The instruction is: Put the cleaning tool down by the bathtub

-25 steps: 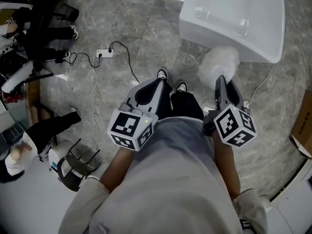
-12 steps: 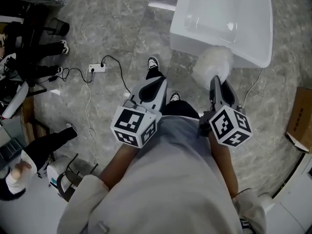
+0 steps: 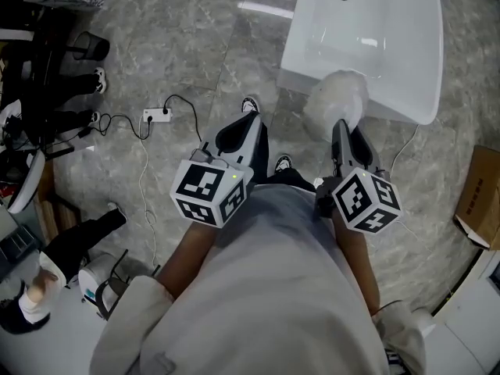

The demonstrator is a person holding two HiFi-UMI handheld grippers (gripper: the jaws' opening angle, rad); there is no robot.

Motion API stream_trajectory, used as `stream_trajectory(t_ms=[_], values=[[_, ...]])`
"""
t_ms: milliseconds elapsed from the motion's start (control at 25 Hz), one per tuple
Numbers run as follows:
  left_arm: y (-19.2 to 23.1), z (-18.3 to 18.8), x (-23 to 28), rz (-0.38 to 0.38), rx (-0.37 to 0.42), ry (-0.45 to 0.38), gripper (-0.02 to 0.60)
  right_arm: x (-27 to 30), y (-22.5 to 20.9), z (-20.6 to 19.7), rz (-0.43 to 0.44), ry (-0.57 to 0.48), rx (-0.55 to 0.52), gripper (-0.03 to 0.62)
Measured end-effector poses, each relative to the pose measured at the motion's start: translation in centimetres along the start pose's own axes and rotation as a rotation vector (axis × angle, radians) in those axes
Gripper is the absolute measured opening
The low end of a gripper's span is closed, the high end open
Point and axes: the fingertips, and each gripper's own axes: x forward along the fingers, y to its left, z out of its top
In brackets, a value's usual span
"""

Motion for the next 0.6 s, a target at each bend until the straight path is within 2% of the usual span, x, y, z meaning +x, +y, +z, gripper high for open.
stream_trajectory(t_ms=[600], values=[[8.4,7.6,4.4,-0.059,-0.016,-0.018,0.008,8.3,4.7,5.1,-0.053,0.004,-0.012,0.086]])
